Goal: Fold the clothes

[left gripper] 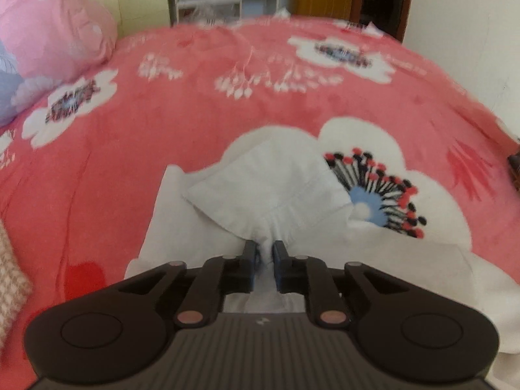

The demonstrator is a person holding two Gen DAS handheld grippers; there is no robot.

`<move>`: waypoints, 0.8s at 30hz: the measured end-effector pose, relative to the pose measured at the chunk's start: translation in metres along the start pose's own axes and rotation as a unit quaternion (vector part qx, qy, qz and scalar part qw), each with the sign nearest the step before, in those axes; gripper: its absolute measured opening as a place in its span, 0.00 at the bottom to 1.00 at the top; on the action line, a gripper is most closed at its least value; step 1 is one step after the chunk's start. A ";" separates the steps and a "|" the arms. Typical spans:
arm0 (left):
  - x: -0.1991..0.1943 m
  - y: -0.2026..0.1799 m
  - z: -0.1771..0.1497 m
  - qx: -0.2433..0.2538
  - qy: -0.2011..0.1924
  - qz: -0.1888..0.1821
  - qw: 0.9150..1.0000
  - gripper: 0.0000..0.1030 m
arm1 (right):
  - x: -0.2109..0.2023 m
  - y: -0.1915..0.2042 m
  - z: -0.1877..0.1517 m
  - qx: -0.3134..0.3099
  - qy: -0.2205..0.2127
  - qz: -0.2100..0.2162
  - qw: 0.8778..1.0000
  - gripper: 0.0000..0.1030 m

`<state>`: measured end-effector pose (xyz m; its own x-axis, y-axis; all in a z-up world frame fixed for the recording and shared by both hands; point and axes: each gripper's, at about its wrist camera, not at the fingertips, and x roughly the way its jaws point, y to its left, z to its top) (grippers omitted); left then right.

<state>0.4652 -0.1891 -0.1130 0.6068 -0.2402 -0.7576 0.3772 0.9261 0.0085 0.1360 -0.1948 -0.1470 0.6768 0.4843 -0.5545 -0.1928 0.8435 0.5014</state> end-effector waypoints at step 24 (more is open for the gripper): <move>-0.078 -0.149 -0.071 0.246 -0.053 -0.157 0.955 0.65 | -0.158 -0.105 -0.026 0.169 -0.175 -0.174 0.954 0.39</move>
<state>0.3116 -0.2877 -0.1012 0.4664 -0.5360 -0.7037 0.8202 0.5600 0.1170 0.0305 -0.3538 -0.1294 0.8651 0.0322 -0.5005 0.2862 0.7877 0.5455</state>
